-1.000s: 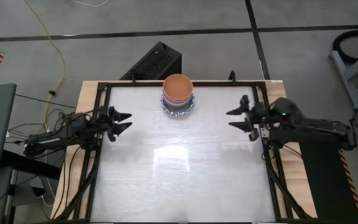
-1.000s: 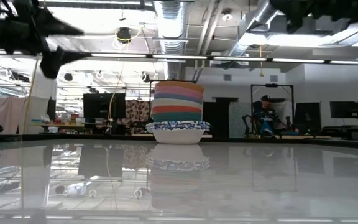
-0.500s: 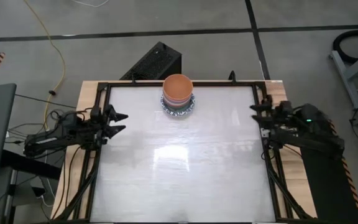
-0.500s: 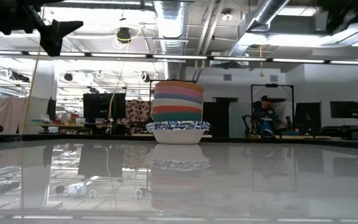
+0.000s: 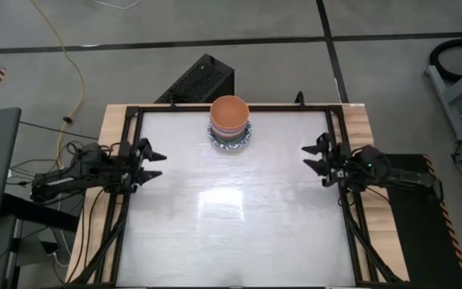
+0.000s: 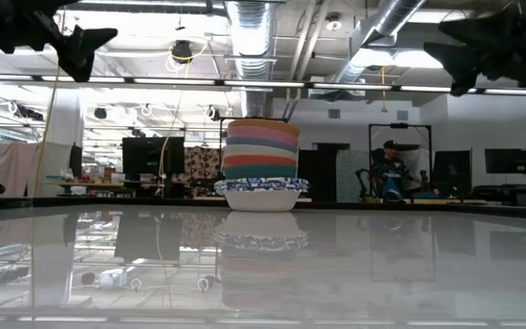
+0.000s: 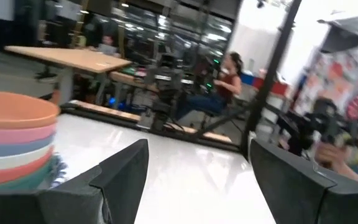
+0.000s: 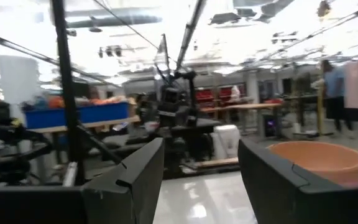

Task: Nest bowls inside each other
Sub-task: Return to Home Position

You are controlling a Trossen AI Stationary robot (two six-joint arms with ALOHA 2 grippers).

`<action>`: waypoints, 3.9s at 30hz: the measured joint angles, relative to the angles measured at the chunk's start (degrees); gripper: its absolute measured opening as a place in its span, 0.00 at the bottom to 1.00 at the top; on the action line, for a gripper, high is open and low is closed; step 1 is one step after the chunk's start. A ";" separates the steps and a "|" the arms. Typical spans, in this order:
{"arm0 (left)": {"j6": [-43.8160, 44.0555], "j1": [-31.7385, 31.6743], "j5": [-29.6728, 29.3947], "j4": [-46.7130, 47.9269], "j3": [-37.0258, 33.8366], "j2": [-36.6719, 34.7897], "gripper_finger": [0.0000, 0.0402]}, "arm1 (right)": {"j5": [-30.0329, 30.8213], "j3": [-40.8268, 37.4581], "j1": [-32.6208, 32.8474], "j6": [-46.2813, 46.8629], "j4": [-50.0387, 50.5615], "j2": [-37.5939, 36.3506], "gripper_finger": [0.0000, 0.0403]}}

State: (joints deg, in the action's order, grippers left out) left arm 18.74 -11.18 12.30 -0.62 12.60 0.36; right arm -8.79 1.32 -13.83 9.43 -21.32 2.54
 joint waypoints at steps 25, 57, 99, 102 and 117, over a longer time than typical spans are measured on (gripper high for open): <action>-11.69 0.00 9.54 1.94 -4.59 -0.07 0.67 | 15.07 -0.89 16.62 -3.92 5.74 0.07 0.56; -10.47 4.23 -8.19 -1.93 -12.02 0.37 0.67 | 19.69 -0.96 18.30 -3.71 9.75 0.18 0.56; -11.43 6.01 -11.52 -1.33 -12.22 0.37 0.67 | 26.71 -0.98 18.28 -2.37 17.55 0.19 0.56; -11.43 6.01 -11.52 -1.34 -12.22 0.37 0.67 | 26.71 -0.98 18.28 -2.38 17.62 0.20 0.56; -11.44 6.01 -11.50 -1.35 -12.22 0.37 0.67 | 26.68 -0.98 18.28 -2.38 17.68 0.19 0.56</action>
State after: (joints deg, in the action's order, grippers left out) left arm 7.30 -5.17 0.80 -1.97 0.38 0.73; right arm 17.89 0.34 4.45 7.05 -3.64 2.74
